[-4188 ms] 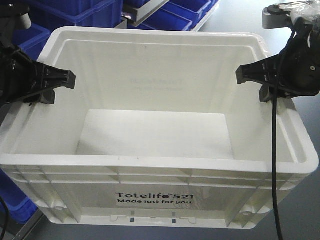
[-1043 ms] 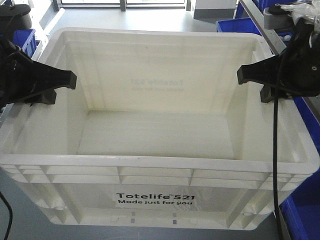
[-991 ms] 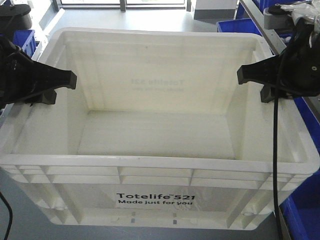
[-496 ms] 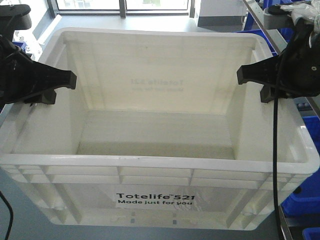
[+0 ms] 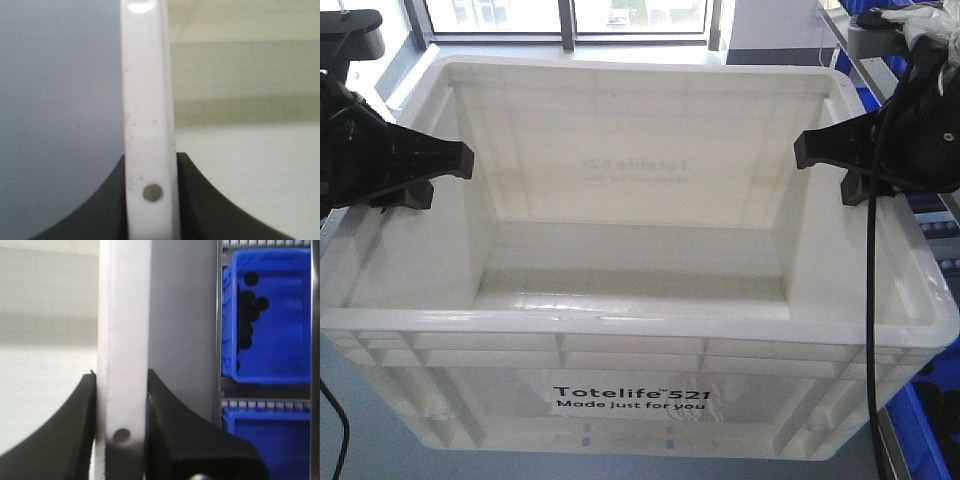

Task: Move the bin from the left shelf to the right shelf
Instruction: 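Drive the base while holding the tote with both grippers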

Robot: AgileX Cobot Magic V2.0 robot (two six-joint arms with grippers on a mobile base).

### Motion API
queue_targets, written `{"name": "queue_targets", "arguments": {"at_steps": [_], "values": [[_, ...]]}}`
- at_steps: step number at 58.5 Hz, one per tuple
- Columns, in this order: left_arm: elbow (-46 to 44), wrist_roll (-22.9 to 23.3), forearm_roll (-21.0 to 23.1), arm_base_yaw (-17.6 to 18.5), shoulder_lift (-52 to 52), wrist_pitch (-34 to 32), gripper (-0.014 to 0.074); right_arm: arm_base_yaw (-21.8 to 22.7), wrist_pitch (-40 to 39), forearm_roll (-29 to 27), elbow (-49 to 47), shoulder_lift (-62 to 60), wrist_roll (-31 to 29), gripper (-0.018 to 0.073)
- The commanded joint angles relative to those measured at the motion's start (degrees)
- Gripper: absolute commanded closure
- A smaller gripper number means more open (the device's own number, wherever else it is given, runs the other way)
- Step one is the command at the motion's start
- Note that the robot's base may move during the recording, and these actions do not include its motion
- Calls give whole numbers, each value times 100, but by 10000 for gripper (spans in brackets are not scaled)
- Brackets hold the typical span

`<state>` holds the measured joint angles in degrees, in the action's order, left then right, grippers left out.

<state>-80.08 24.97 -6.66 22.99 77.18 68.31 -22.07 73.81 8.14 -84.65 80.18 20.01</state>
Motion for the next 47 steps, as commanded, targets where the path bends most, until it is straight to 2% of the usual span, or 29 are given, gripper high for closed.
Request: {"name": "queue_targets", "arguments": {"at_steps": [1,47], "values": [[-234,-31,100,46,-287,-652,603,-11,-39,339,-187,-186,-143,547],[-234,-31,98,46,-285,-658,603,-11,-47,334,-187,-186,-143,547]]}}
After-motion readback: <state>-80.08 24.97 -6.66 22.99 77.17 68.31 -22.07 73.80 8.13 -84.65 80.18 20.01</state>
